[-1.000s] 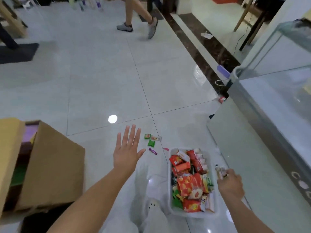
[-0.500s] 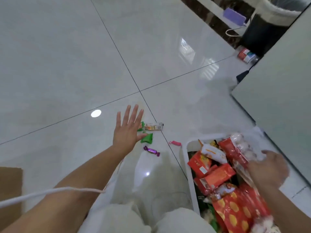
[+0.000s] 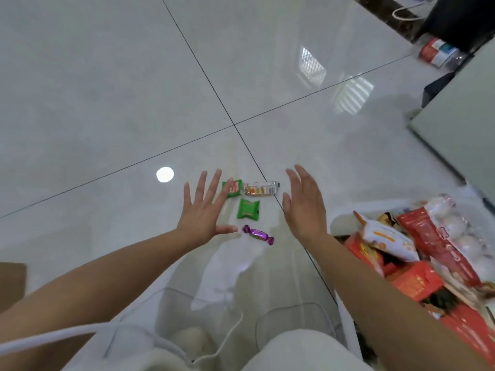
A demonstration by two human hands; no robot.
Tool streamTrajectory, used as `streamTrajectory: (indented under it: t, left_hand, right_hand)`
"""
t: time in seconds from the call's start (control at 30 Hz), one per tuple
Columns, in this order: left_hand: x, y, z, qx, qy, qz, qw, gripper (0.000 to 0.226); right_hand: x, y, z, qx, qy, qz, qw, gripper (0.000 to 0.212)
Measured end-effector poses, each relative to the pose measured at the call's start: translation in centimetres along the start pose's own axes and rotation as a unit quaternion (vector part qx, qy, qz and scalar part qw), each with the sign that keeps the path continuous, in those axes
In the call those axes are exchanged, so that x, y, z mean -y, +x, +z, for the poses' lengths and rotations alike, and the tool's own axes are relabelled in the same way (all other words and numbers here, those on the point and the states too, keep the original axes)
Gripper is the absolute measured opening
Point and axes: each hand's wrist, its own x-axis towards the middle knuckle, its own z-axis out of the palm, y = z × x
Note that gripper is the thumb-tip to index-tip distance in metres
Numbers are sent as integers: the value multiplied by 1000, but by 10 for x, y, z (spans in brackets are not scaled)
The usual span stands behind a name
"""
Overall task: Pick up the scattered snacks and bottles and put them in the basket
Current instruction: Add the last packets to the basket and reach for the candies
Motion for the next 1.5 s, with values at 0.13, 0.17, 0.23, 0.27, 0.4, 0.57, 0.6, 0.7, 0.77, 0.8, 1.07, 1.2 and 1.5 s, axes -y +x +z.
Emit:
streamTrajectory:
  t: [0.13, 0.17, 0.23, 0.27, 0.4, 0.57, 0.6, 0.7, 0.77, 0.8, 1.07, 1.2, 1.5]
  left_hand:
    - [1, 13, 11, 13, -20, 12, 1000, 116]
    - [0, 15, 14, 17, -11, 23, 1000, 116]
    - [-3, 19, 22, 16, 5, 39, 999, 116]
    - [-4, 22, 26, 16, 5, 42, 999, 117]
    - [-13, 30, 41, 16, -19, 47, 999, 115]
    - [-29, 38, 50, 5, -4, 130, 991, 101]
    - [-32, 40, 52, 6, 8, 150, 989, 98]
    - [-38, 47, 60, -1, 45, 196, 980, 85]
    - [-38, 44, 64, 9, 43, 203, 978, 71]
    - [-37, 42, 66, 8, 47, 210, 977, 66]
    - [-9, 31, 78, 14, 60, 138, 989, 61]
    - [14, 28, 81, -12, 66, 56, 996, 59]
    - [50, 54, 59, 4, 50, 24, 998, 98]
  right_hand:
    - [-8, -20, 38, 157, -41, 127, 979, 73]
    - [-13, -24, 42, 194, -72, 157, 966, 75]
    - [-22, -27, 47, 237, -126, 194, 944, 76]
    - [-24, -27, 48, 243, -137, 214, 936, 77]
    - [-28, -22, 59, 214, -148, 229, 938, 64]
    - [-26, -12, 56, 171, -222, 180, 943, 27]
    - [-28, -12, 57, 191, -217, 194, 937, 25]
    - [-34, -15, 60, 187, -194, 205, 941, 27]
    - [-34, -15, 61, 194, -194, 202, 940, 27]
    - [-35, -16, 61, 203, -187, 205, 939, 26]
    - [-31, -12, 60, 210, -168, 178, 946, 22]
    - [-23, -7, 65, 203, -175, 142, 953, 21]
    - [-7, 10, 89, 128, -183, -9, 975, 25]
